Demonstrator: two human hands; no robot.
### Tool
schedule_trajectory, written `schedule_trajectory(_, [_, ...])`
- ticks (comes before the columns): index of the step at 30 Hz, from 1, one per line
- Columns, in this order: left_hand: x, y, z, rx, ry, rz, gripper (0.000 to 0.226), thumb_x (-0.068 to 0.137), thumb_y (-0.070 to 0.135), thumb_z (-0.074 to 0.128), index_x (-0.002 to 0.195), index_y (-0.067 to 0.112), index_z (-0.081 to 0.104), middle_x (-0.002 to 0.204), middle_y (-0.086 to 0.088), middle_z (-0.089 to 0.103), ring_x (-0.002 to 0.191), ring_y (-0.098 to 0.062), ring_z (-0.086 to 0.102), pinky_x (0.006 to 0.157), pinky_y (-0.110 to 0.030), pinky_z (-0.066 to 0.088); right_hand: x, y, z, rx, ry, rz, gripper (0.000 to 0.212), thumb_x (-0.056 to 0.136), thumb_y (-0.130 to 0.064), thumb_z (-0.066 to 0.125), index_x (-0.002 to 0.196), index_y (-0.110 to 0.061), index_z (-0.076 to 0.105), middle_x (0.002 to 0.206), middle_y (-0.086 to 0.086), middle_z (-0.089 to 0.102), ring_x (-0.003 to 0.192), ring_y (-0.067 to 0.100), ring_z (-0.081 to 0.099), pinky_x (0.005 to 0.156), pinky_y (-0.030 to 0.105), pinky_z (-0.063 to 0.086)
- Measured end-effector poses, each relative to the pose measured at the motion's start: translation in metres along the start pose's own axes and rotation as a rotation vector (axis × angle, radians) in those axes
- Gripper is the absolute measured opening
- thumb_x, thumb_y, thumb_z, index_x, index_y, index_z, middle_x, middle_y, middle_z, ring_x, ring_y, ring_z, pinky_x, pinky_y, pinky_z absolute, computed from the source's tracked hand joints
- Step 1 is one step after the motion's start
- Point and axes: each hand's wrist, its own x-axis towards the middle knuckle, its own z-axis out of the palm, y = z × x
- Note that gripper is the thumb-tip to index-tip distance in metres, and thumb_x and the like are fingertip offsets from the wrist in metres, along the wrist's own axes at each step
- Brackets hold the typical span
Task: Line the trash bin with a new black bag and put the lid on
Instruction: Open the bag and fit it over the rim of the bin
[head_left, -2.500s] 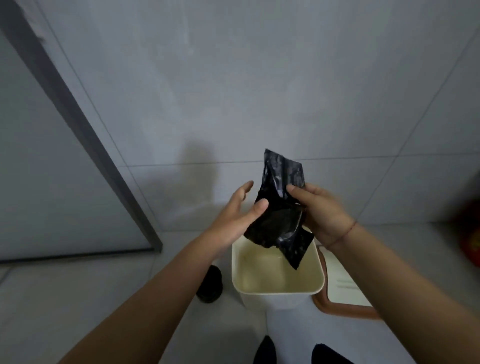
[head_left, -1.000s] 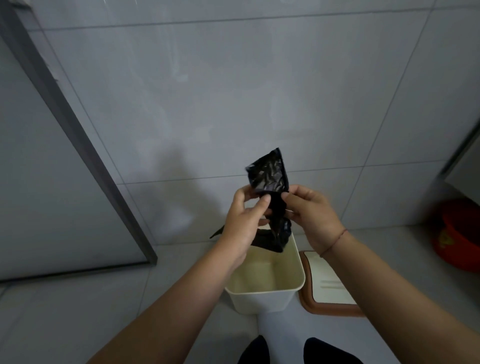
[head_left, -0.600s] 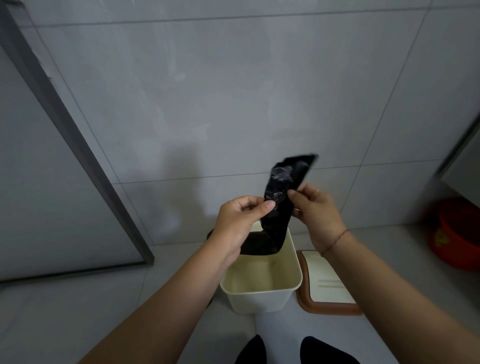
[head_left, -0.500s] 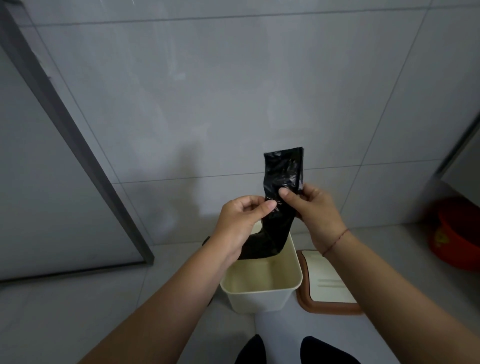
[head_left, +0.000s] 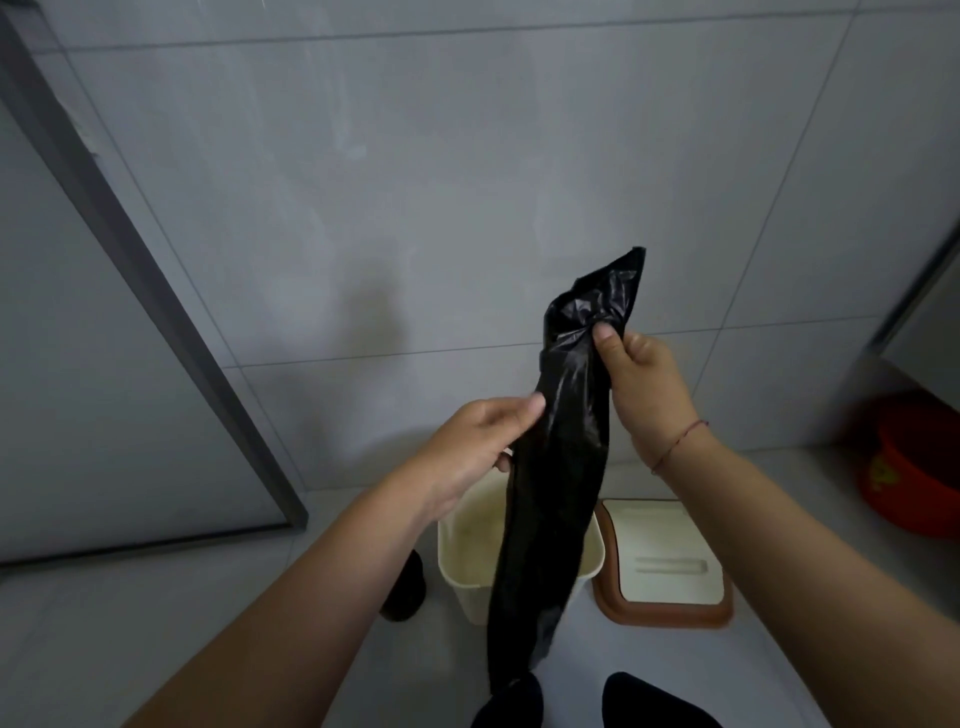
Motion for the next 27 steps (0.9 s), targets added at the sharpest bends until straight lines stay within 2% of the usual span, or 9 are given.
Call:
schedule_trajectory(2, [0.004,0.006,0.001,-0.116,0.101,0.003,0.046,0.083,0.063,0.047,0.095,0.025,0.071,0.079,0.01,0.065,0.065,-0.005,0.053,0.061,-0.021,0.04,0.002,-0.002,0.001,-0.042,-0.046,-0.021,0.038,0.098,-0.02,0.042,0.063,-0.015,0.058,0.048,-0.012,0.065,0.048,-0.007,0.059,0.049,0.007,0.045])
schedule_trajectory(7, [0.015,0.017,0.002,-0.318,0.262,0.055,0.019,0.089,0.027,0.06,0.078,0.021,0.074,0.077,0.002,0.067,0.072,-0.015,0.055,0.069,-0.03,0.04,-0.002,0.003,0.007,-0.154,-0.232,-0.052,0.035,0.098,-0.022,0.042,0.072,-0.012,0.064,0.062,-0.008,0.069,0.06,0.001,0.065,0.061,0.014,0.052])
schedule_trajectory(11, [0.017,0.02,0.003,-0.309,0.289,0.042,0.011,0.082,0.021,0.068,0.073,0.019,0.074,0.077,-0.002,0.07,0.08,-0.02,0.06,0.081,-0.035,0.042,-0.003,0.006,0.007,-0.179,-0.296,-0.003,0.033,0.097,-0.024,0.044,0.086,-0.003,0.066,0.077,0.003,0.069,0.07,0.009,0.065,0.071,0.021,0.053])
schedule_trajectory(13, [0.017,0.02,0.003,-0.298,0.357,0.08,0.012,0.083,0.019,0.067,0.072,0.02,0.073,0.072,0.004,0.072,0.069,-0.009,0.064,0.073,-0.027,0.044,-0.003,0.009,0.006,-0.272,-0.101,-0.008,0.026,0.093,-0.03,0.052,0.088,-0.007,0.065,0.083,0.005,0.068,0.078,0.016,0.064,0.073,0.027,0.053])
schedule_trajectory(15, [0.018,0.021,0.004,-0.274,0.444,0.124,0.017,0.083,0.016,0.067,0.067,0.021,0.072,0.06,0.011,0.07,0.055,0.0,0.062,0.06,-0.018,0.044,-0.01,0.009,0.007,-0.382,0.225,-0.085,0.028,0.084,-0.039,0.061,0.093,-0.013,0.057,0.092,0.004,0.06,0.083,0.017,0.058,0.07,0.02,0.047])
schedule_trajectory(17, [0.018,0.022,0.01,-0.251,0.473,0.146,0.018,0.082,0.015,0.068,0.065,0.021,0.07,0.056,0.011,0.069,0.054,0.001,0.062,0.056,-0.014,0.047,-0.019,0.007,0.014,-0.306,0.222,-0.132,0.034,0.078,-0.044,0.065,0.096,-0.018,0.054,0.09,-0.002,0.058,0.079,0.011,0.056,0.065,0.014,0.045])
schedule_trajectory(20, [0.018,0.022,0.017,-0.27,0.408,0.138,0.014,0.081,0.012,0.068,0.069,0.018,0.071,0.061,0.005,0.072,0.061,-0.007,0.068,0.06,-0.018,0.055,-0.028,0.007,0.028,-0.201,-0.057,-0.021,0.024,0.08,-0.037,0.065,0.097,-0.02,0.06,0.085,-0.008,0.067,0.081,0.008,0.065,0.073,0.02,0.053])
schedule_trajectory(24, [0.015,0.019,0.011,-0.342,0.369,0.119,0.012,0.086,0.013,0.063,0.075,0.012,0.069,0.072,-0.006,0.072,0.069,-0.018,0.069,0.071,-0.027,0.057,-0.019,0.012,0.022,-0.051,-0.005,0.034,0.017,0.089,-0.012,0.059,0.089,0.004,0.065,0.066,0.005,0.061,0.052,0.002,0.056,0.053,0.014,0.047])
schedule_trajectory(27, [0.015,0.015,0.006,-0.331,0.399,0.121,0.014,0.089,0.014,0.06,0.076,0.011,0.064,0.08,-0.01,0.067,0.076,-0.022,0.064,0.077,-0.031,0.053,-0.014,0.018,0.013,-0.063,0.052,0.084,0.018,0.088,-0.013,0.06,0.076,0.001,0.063,0.061,0.008,0.058,0.042,0.001,0.051,0.046,0.011,0.044])
